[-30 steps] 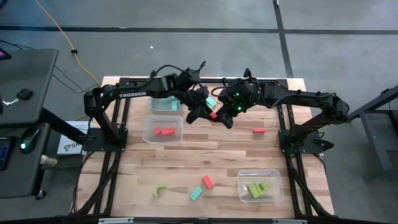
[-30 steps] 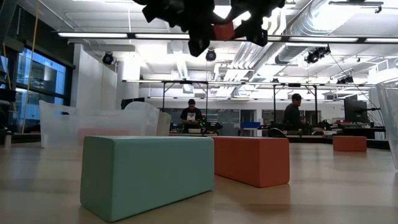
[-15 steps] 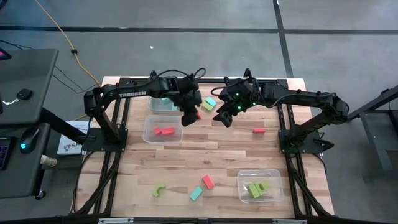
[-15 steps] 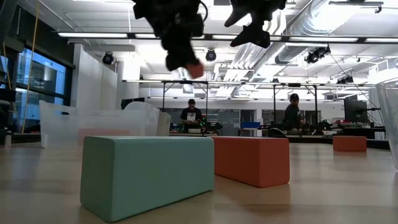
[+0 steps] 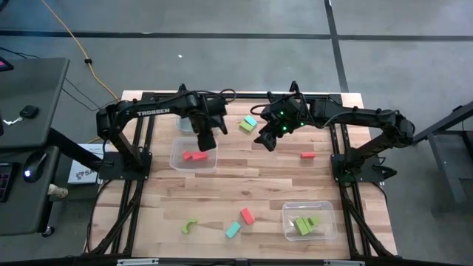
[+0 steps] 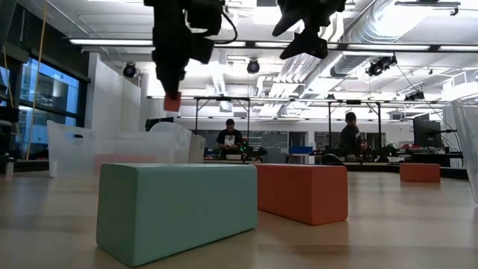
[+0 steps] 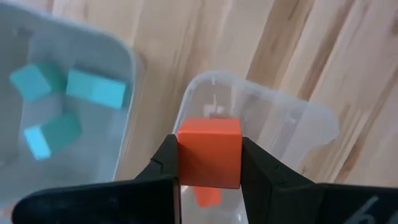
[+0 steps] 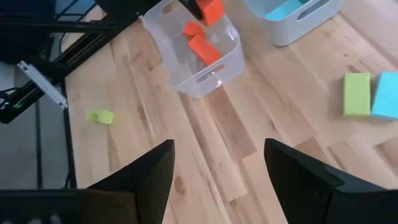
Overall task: Sort & place blocks by color
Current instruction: Put the orange block into the top transparent bin
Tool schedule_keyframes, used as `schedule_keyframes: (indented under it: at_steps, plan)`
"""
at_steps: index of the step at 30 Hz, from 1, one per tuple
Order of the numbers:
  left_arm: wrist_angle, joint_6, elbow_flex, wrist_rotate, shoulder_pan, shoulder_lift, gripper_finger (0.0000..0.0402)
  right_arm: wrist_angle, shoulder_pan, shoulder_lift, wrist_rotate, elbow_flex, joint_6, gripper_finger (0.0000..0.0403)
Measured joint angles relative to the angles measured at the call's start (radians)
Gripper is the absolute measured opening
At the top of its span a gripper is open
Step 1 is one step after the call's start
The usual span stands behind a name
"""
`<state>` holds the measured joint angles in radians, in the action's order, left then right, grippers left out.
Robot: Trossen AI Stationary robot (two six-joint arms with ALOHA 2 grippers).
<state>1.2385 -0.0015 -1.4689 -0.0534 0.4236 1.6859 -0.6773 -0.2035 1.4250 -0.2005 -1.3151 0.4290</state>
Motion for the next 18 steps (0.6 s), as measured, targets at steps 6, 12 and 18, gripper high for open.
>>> schedule_keyframes:
  at_steps: [6, 12, 18]
  plan:
    - [0.035, -0.047, 0.085, 0.009, -0.01, -0.015, 0.0062, -0.001, 0.0, 0.0, 0.044, 0.0, -0.001, 0.0239]
    - [0.017, -0.053, 0.194, 0.013, -0.036, -0.023, 0.0062, -0.003, 0.0, 0.0, 0.044, 0.0, -0.008, 0.0238]
    - [-0.023, -0.059, 0.259, 0.013, -0.039, -0.023, 0.0062, -0.003, 0.0, 0.0, 0.045, 0.0, -0.011, 0.0238]
